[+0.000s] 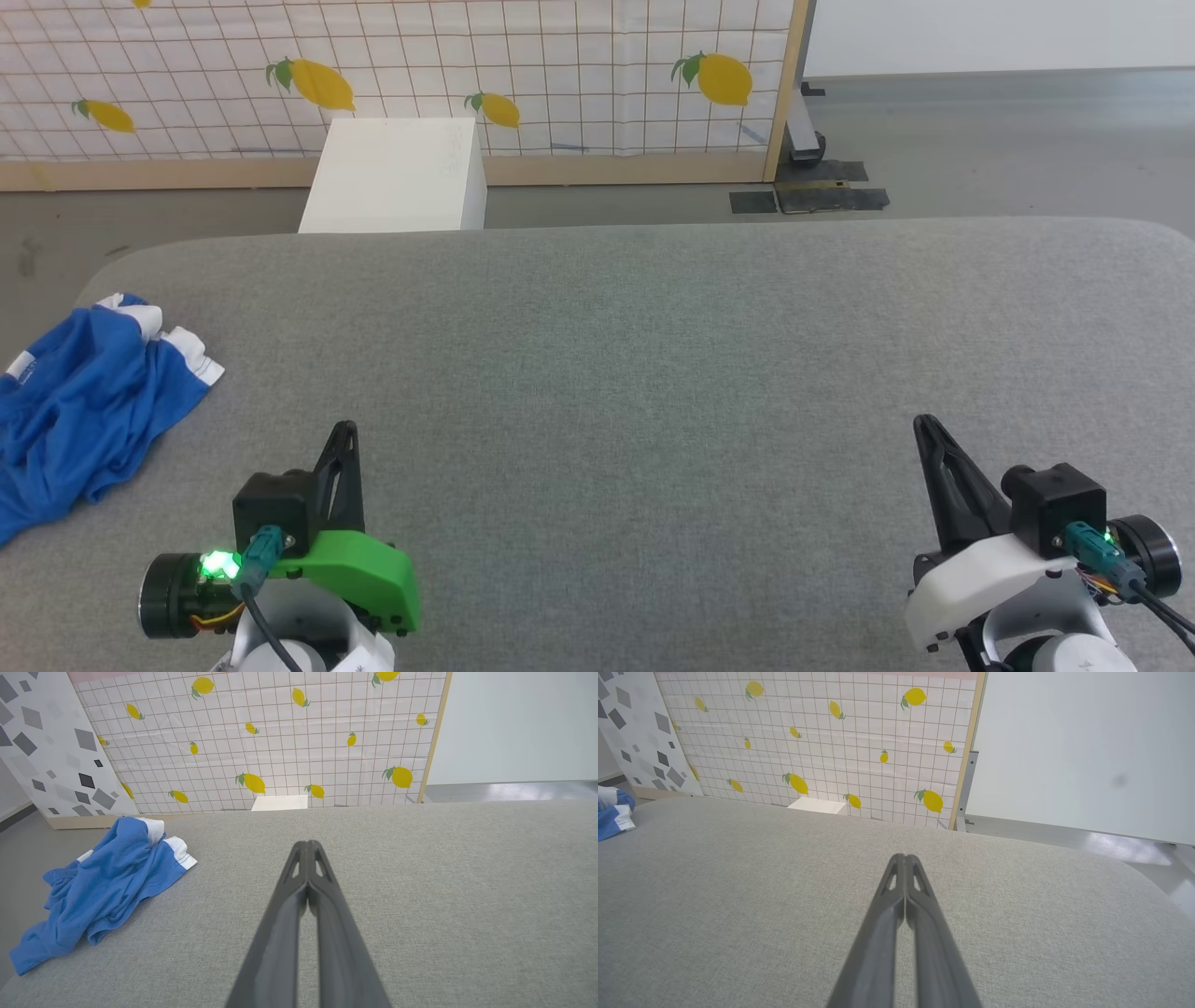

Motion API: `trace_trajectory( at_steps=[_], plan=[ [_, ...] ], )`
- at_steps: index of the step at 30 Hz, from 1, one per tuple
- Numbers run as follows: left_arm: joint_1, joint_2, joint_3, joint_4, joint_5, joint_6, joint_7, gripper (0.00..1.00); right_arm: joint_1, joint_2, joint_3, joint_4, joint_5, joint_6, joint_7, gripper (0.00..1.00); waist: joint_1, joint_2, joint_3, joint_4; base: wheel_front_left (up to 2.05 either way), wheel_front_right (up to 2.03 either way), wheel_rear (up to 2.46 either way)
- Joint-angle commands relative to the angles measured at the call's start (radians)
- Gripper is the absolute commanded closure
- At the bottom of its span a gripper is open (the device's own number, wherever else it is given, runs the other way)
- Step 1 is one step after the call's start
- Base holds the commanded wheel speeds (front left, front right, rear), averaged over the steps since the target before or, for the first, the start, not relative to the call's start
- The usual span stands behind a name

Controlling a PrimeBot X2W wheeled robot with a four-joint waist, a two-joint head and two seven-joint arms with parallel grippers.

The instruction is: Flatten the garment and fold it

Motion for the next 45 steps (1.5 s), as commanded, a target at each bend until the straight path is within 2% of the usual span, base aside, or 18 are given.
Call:
trace_trajectory(
  at_steps=[1, 29, 30, 45],
  plan=[
    [0.012, -0.003, 0.004, -0.003, 0.013, -0.001, 0.001, 1.00, -0.018, 0.003, 0.001, 0.002, -0.006, -0.002, 0.000, 1.00, 0.0000, 0.0000, 0.000, 0.000, 0.00, 0.00, 0.00],
    [0.012, -0.003, 0.004, -0.003, 0.013, -0.001, 0.001, 1.00, -0.018, 0.003, 0.001, 0.002, -0.006, -0.002, 0.000, 1.00, 0.0000, 0.0000, 0.000, 0.000, 0.00, 0.00, 0.00],
    [0.000, 0.000, -0.001, 0.000, -0.001, 0.000, 0.000, 0.00, 0.000, 0.000, 0.000, 0.000, 0.001, 0.000, 0.000, 0.00, 0.0000, 0.0000, 0.000, 0.000, 0.00, 0.00, 0.00],
    [-0.015, 0.000, -0.027, 0.024, -0.017, 0.009, -0.023, 0.00, -0.003, 0.000, -0.006, 0.009, 0.007, 0.000, -0.019, 0.00, 0.0000, 0.0000, 0.001, 0.009, 0.00, 0.00, 0.00]
  ],
)
